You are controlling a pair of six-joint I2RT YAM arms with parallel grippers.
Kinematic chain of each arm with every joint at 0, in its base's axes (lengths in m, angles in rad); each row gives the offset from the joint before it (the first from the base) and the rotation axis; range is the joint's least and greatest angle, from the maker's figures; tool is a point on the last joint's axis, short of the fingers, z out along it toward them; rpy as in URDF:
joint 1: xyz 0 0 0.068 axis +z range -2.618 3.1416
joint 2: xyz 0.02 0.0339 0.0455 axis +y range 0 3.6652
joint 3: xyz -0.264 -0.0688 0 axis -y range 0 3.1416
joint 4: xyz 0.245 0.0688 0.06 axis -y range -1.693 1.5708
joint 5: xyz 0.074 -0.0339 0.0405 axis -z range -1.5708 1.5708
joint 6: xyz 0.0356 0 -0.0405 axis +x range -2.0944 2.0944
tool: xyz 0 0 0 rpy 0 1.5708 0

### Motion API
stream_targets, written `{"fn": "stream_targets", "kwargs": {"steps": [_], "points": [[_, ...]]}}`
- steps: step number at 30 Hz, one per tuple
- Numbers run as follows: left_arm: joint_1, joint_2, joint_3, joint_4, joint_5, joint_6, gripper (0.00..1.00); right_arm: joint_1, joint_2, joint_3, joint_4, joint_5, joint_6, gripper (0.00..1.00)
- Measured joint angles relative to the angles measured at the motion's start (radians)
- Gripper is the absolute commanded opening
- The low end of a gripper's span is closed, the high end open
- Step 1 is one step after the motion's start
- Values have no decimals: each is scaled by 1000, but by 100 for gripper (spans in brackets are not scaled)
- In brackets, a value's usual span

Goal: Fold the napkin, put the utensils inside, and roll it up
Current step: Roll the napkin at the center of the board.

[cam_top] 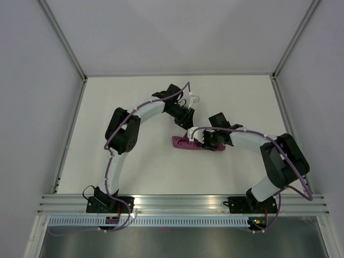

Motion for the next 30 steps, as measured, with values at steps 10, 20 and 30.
{"fn": "stream_targets", "kwargs": {"steps": [10, 20, 30], "points": [[69, -285, -303, 278, -239, -126, 44, -129, 283, 378, -443, -195, -103, 12], [47, -572, -692, 591, -425, -175, 45, -206, 585, 757, -880, -346, -197, 12], [-222, -657, -827, 761, -703, -64, 48, -233, 766, 957, -1137, -423, -212, 14]]}}
